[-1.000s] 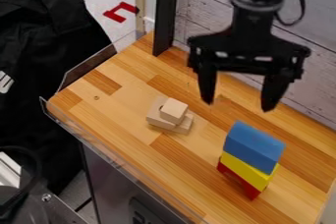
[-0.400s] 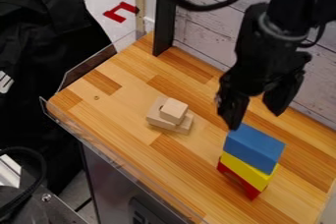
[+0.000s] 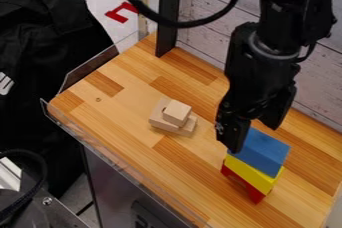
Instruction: Put the blue rectangular block on top of the arch
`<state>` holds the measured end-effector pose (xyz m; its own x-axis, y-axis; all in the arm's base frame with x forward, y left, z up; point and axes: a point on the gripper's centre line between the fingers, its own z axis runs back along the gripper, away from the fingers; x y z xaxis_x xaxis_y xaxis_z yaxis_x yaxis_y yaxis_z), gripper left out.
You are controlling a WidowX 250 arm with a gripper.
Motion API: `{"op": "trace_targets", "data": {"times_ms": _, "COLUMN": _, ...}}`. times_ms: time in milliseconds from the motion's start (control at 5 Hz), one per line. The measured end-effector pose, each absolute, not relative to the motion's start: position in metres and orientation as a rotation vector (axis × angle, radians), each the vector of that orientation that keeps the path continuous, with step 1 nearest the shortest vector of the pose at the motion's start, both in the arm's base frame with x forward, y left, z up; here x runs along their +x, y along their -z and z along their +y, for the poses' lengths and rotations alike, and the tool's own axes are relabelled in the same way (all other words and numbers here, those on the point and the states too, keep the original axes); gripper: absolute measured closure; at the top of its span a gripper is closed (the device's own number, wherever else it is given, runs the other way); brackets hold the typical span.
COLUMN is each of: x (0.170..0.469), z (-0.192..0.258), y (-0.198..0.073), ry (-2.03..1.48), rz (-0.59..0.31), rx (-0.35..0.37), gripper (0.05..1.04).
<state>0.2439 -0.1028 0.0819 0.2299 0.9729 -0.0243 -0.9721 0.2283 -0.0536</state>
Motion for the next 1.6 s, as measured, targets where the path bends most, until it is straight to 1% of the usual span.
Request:
{"op": "trace_targets", "data": {"times_ms": 1000, "x": 0.249, "z": -0.107, "y": -0.07, "ry": -1.393, "rz": 0.006, "rx": -0.07, "gripper": 0.083}}
{"op": "trace_targets", "data": {"times_ms": 1600, "x": 0.254, "z": -0.103, "y": -0.054, "ry": -1.457, "rz": 0.041, "rx": -0.04, "gripper": 0.083}}
